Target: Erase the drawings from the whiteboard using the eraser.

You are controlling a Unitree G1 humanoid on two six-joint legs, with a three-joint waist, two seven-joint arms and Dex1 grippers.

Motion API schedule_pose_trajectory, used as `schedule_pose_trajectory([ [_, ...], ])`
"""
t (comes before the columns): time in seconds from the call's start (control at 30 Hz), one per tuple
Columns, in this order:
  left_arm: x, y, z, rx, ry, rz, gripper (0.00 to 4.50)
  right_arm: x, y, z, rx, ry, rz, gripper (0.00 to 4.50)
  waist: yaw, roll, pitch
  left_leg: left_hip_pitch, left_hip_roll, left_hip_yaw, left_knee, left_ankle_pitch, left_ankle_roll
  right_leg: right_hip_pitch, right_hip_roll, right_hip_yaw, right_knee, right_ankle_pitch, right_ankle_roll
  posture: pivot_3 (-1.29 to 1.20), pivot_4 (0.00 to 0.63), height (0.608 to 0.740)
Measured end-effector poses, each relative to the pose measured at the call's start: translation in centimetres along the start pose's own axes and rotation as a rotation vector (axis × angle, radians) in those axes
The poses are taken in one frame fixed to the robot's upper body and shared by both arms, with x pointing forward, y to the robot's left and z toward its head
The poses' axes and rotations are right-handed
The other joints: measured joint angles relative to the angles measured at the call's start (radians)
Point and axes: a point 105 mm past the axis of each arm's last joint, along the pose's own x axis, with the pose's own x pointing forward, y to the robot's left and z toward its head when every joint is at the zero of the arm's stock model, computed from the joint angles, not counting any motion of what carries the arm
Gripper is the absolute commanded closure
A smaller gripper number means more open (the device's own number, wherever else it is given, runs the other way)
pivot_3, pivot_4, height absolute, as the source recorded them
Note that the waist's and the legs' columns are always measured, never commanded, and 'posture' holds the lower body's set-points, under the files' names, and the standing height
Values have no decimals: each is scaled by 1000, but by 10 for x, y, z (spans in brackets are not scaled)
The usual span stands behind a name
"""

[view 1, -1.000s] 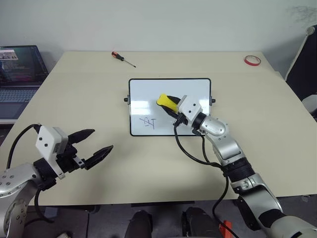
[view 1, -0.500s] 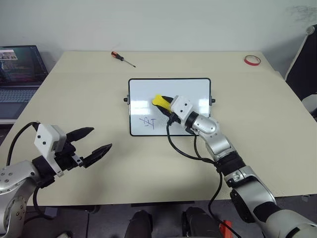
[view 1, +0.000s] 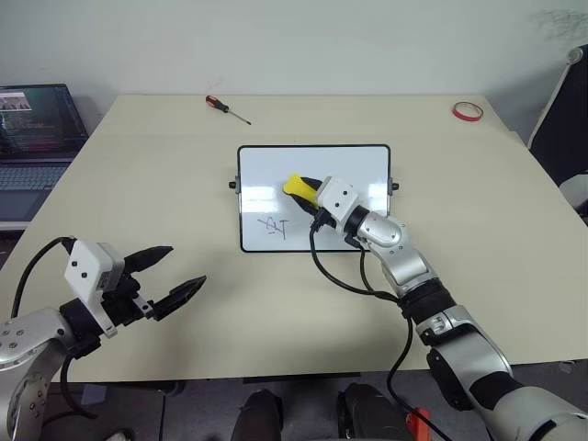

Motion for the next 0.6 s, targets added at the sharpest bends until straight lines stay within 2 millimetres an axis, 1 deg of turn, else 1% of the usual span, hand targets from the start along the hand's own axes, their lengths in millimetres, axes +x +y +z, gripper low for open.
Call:
schedule_pose_trajectory([
  [0.2,-2,0,-2,-3,7,3,0,-5,7,-3,14,2,6,3350,0,0,0,0,0,0,0,0,0,0,0,0,0,0,0,0,150,740],
  [0.33,-6,3,-1,3,6,17,0,-4,6,1,7,-10,8,3350,0,0,0,0,0,-1,0,0,0,0,0,0,0,0,0,0,150,740],
  [0.6,-6,4,3,14,-3,16,0,-4,6,1,9,-10,7,3350,0,0,0,0,0,-1,0,0,0,0,0,0,0,0,0,0,150,740],
])
